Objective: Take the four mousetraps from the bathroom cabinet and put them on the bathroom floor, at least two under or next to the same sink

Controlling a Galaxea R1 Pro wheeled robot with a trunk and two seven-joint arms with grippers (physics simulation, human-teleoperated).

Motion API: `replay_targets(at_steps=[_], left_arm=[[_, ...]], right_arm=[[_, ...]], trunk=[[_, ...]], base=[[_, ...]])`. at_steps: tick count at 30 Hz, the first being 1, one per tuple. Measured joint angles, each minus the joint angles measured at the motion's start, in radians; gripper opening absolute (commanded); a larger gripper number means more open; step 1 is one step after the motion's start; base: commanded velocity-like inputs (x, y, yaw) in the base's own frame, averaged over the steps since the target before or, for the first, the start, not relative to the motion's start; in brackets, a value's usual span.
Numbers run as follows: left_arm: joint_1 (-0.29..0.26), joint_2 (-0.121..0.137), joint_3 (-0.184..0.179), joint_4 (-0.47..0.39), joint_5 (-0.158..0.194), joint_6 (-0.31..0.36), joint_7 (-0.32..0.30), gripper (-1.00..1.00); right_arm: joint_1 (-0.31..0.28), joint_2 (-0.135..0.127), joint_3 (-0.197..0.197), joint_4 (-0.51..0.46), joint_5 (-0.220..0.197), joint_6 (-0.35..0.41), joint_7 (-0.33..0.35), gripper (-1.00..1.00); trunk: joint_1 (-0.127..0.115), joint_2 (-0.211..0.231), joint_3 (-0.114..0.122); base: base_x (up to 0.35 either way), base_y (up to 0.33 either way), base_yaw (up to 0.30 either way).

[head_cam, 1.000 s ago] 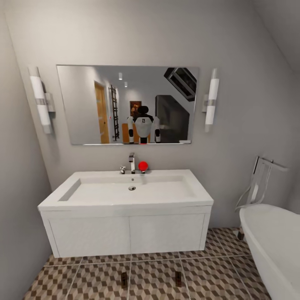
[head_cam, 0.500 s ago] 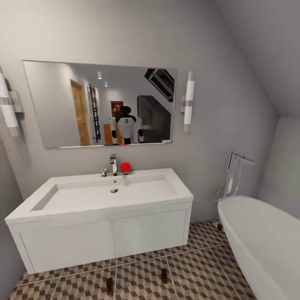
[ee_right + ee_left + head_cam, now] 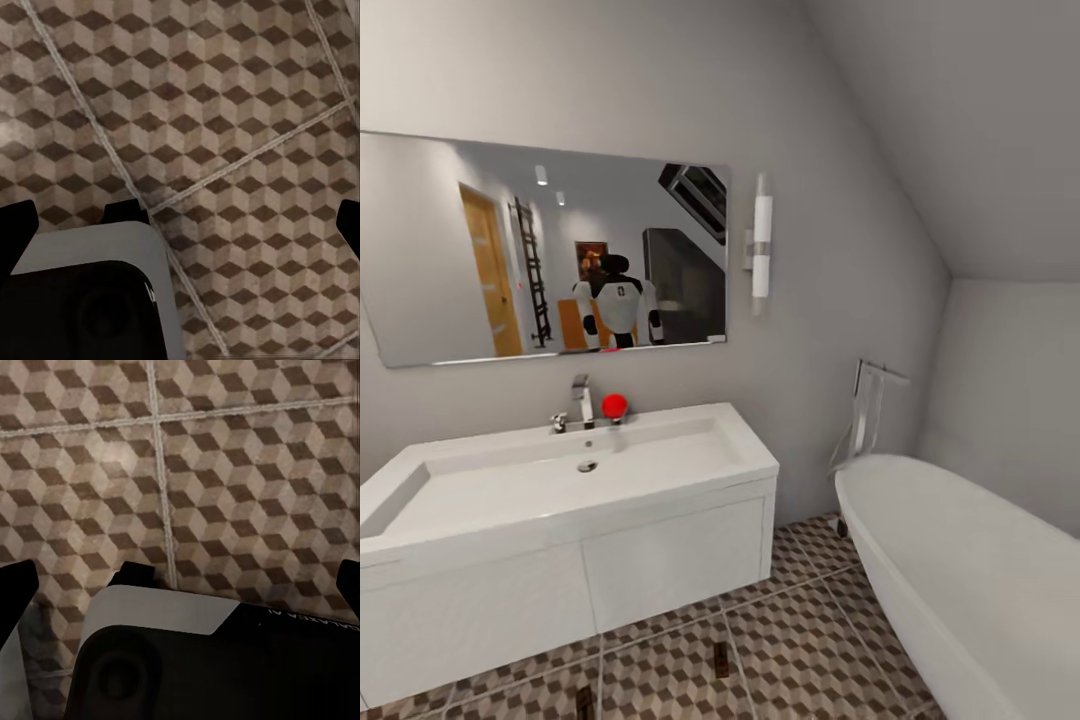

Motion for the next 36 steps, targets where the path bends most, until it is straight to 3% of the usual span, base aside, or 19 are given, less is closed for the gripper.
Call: replay_targets(at_steps=[36], left_arm=[[0.0, -0.001, 0.0, 0.0, 0.0, -0.001, 0.0, 1.0]], right_arm=[[0.0, 0.013, 0.0, 0.0, 0.005, -0.001, 0.008, 1.0]], trunk=[[0.0, 0.0, 0.0]], base=[[0.0, 0.0, -0.294]])
